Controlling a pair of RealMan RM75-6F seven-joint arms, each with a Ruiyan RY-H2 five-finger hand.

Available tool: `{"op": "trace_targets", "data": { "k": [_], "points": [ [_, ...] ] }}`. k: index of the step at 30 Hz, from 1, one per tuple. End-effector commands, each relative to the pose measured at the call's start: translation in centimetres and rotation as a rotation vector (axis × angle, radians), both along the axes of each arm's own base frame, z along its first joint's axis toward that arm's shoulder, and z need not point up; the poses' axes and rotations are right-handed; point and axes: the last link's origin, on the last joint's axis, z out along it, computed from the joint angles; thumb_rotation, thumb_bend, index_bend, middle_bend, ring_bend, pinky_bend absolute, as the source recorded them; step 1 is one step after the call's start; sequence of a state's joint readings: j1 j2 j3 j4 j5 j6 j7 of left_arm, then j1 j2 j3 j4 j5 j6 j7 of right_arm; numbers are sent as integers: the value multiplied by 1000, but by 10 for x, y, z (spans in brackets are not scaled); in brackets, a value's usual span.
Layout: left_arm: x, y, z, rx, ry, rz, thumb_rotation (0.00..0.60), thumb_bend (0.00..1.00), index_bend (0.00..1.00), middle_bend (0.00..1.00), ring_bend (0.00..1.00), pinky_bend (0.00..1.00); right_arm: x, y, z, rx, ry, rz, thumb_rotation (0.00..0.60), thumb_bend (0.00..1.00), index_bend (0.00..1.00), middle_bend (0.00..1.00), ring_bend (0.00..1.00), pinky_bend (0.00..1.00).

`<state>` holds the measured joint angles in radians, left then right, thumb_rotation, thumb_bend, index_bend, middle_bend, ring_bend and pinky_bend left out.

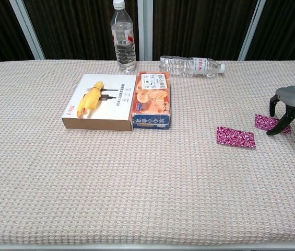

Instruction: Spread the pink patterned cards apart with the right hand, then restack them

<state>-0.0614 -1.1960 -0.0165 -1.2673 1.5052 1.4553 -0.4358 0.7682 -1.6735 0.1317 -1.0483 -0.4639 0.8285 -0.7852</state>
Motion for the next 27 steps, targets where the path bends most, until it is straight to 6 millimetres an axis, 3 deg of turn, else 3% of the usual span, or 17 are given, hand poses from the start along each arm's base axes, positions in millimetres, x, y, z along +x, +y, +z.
{"op": "trace_targets", "data": {
  "k": [1, 5, 11, 20, 27],
  "points": [
    [0, 0, 0, -1, 0, 1, 600, 32, 213, 223, 94, 267, 0, 0, -1, 0, -1, -1, 422, 41, 358, 1000, 1000, 1000],
    [0, 0, 0, 0, 0, 1, 600, 32, 212, 223, 94, 267, 1, 0, -1, -5, -8, 5, 421, 42, 385, 1000, 1000, 1000],
    [0, 0, 0, 0, 1, 1, 600, 32, 212, 223, 94, 267, 1, 1, -2, -9, -12, 5, 515, 41, 423, 1000, 1000, 1000],
    [-1, -1, 0, -2, 2, 5, 600, 32, 212, 223, 94, 267, 2, 1, 0, -16, -17, 7, 515, 42, 425, 1000, 1000, 1000],
    [0, 1, 0, -1, 2, -1, 600, 32, 212, 224, 94, 267, 14, 0, 10, -35, -40, 36, 510, 42, 425, 1000, 1000, 1000]
  ]
}}
